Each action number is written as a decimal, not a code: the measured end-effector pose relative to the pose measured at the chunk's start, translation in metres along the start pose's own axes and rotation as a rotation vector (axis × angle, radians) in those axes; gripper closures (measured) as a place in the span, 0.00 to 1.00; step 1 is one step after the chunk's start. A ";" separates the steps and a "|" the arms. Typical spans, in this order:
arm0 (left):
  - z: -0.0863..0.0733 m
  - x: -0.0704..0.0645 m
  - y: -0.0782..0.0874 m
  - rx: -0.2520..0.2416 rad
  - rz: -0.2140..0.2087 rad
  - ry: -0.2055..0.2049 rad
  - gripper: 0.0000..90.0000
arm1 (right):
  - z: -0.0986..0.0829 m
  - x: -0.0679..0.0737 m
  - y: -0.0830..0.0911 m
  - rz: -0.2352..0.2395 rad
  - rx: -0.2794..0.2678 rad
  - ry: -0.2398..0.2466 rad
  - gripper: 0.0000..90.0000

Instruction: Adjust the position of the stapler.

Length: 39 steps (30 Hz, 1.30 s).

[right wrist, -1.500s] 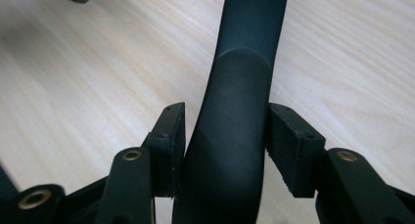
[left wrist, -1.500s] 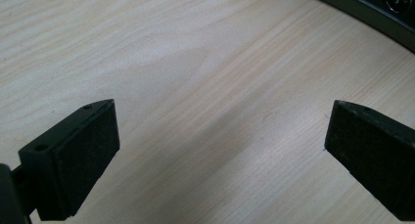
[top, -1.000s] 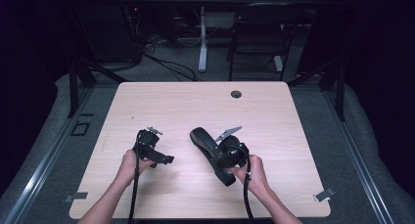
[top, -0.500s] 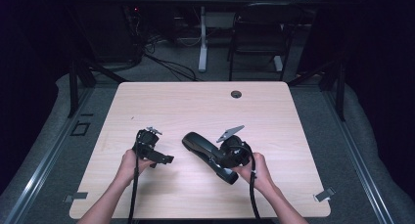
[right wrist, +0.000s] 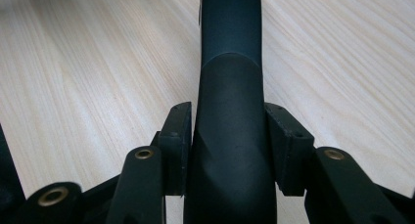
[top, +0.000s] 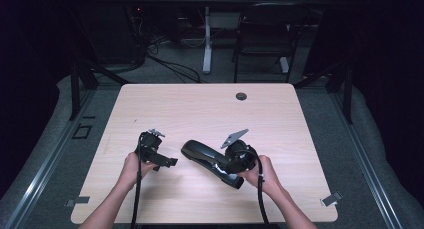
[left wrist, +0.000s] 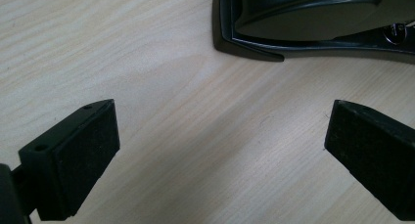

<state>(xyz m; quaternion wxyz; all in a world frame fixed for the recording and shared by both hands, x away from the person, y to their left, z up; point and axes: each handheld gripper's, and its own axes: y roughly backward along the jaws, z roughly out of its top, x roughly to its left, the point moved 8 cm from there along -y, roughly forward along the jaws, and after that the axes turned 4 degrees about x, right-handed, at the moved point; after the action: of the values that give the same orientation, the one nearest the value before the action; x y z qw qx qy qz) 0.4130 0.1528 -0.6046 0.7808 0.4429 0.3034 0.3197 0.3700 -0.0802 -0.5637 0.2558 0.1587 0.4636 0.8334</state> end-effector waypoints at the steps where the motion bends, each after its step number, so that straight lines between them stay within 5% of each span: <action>1: 0.000 0.000 0.000 0.001 0.000 0.000 0.00 | 0.000 0.000 0.000 -0.003 0.004 0.001 0.63; 10: 0.000 0.000 0.000 0.002 -0.001 -0.002 0.00 | 0.006 0.007 -0.005 -0.066 0.025 -0.041 0.53; 14: 0.000 -0.001 0.000 0.001 -0.001 -0.006 0.00 | 0.006 0.005 -0.005 -0.108 0.033 -0.055 0.62; 39: 0.001 0.002 0.005 -0.014 -0.016 -0.006 0.00 | 0.002 0.006 -0.003 0.013 -0.015 0.047 0.65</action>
<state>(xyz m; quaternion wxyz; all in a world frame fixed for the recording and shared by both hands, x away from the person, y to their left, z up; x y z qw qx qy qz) 0.4136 0.1559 -0.6007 0.7874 0.4358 0.3022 0.3143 0.3669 -0.0740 -0.5652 0.2406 0.1399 0.4624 0.8419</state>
